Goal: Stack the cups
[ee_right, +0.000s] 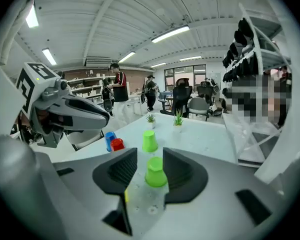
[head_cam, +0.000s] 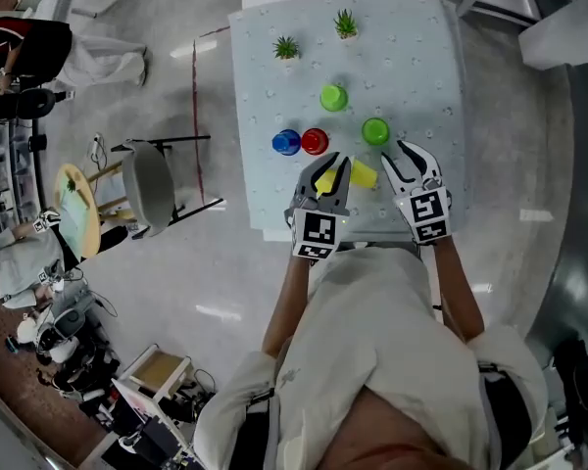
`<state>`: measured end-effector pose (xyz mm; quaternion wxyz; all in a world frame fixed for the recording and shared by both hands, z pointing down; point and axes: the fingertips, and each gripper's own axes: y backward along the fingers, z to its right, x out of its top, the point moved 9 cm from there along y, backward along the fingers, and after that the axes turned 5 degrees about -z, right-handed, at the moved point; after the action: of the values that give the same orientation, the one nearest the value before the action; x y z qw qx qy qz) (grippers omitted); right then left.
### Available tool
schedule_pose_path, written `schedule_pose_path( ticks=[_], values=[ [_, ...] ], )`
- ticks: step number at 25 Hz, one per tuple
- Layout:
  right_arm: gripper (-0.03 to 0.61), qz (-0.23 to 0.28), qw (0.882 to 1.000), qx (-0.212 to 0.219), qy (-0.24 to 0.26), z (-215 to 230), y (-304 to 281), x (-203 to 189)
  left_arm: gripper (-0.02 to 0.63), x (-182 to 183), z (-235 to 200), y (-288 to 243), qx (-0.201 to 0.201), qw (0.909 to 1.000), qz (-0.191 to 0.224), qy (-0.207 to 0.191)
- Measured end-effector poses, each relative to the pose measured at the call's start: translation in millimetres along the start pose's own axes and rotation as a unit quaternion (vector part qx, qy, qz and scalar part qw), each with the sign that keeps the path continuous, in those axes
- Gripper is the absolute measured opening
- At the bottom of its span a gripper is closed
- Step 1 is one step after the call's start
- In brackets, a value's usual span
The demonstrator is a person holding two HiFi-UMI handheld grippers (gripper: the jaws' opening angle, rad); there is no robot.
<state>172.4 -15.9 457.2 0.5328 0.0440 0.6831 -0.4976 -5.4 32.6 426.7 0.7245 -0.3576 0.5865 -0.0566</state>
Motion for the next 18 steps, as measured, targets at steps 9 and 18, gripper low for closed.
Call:
schedule_pose_path(
  ticks=[9, 18],
  values=[
    [0.167, -0.029, 0.999, 0.022, 0.006, 17.7, -33.3, -15.6, 0.067, -8.6, 1.9, -30.3, -0.005, 0.9992, -0.039, 0.002],
    [0.196, -0.051, 0.997, 0.050, 0.016, 23.6, -58.8, -29.8, 0.068, -15.5, 3.4, -54.5, -0.008, 0.9981, -0.061, 0.009]
  ],
)
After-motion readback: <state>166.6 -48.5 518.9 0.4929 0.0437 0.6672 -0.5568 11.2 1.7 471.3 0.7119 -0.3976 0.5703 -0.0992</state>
